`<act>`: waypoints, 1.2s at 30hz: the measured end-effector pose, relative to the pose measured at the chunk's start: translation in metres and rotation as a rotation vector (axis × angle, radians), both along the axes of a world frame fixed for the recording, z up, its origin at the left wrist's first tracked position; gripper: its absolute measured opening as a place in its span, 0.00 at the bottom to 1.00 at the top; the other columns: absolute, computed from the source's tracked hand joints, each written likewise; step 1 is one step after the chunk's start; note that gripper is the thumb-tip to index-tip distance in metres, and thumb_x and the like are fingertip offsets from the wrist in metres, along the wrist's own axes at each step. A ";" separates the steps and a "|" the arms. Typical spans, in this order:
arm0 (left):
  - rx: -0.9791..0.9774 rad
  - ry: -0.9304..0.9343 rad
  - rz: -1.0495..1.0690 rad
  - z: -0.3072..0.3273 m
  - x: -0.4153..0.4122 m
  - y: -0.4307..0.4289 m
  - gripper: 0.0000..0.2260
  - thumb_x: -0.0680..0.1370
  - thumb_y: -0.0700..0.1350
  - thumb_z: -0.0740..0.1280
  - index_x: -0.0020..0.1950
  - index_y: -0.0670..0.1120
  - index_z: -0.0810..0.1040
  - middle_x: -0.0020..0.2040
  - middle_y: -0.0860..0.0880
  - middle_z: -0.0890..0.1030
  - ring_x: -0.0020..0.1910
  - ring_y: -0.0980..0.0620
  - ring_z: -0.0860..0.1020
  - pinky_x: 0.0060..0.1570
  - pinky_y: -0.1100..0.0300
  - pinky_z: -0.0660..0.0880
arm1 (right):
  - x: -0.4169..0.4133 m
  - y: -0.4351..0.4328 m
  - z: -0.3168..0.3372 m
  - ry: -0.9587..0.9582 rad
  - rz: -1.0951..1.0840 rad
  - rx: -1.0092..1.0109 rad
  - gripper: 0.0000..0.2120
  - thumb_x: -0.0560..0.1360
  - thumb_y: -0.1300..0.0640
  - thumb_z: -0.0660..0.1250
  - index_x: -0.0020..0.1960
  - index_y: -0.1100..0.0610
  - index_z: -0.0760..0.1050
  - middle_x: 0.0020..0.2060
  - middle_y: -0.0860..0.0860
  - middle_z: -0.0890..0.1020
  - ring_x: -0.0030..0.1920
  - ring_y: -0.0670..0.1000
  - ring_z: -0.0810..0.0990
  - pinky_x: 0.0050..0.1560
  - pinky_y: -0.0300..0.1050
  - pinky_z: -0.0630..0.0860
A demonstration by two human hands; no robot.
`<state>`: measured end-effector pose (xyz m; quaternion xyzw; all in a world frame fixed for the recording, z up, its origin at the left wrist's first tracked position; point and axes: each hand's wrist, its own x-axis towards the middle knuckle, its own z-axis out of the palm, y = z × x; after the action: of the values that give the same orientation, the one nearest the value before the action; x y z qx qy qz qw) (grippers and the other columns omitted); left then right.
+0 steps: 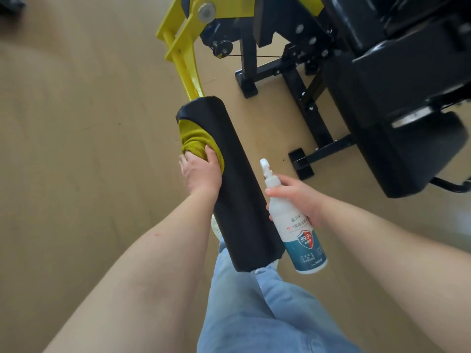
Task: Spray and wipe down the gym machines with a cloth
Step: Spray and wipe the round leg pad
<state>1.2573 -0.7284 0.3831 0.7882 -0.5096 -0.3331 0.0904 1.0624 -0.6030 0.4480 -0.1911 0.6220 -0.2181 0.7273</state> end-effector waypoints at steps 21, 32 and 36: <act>-0.040 -0.174 -0.306 0.009 0.023 0.246 0.22 0.84 0.49 0.62 0.73 0.37 0.70 0.76 0.37 0.68 0.75 0.37 0.68 0.70 0.42 0.71 | 0.001 0.086 0.012 0.016 0.147 -0.014 0.13 0.82 0.53 0.69 0.65 0.42 0.74 0.49 0.59 0.84 0.44 0.58 0.85 0.48 0.55 0.84; -0.016 -0.367 -0.571 0.011 -0.025 0.211 0.38 0.82 0.66 0.55 0.83 0.43 0.51 0.81 0.40 0.30 0.80 0.36 0.33 0.76 0.36 0.37 | -0.003 0.079 0.001 0.039 0.082 0.005 0.19 0.82 0.53 0.69 0.70 0.43 0.71 0.50 0.59 0.84 0.44 0.56 0.85 0.45 0.52 0.85; -0.002 -0.363 -0.466 0.011 -0.033 0.142 0.38 0.82 0.67 0.53 0.84 0.46 0.47 0.80 0.41 0.28 0.80 0.36 0.32 0.79 0.36 0.40 | -0.004 0.064 -0.009 0.050 0.043 0.035 0.22 0.81 0.54 0.70 0.74 0.46 0.71 0.51 0.59 0.84 0.45 0.58 0.85 0.49 0.55 0.84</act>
<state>1.2238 -0.5859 0.3944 0.6966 -0.6848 -0.1982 -0.0804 1.0582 -0.5388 0.4385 -0.1968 0.6395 -0.1867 0.7193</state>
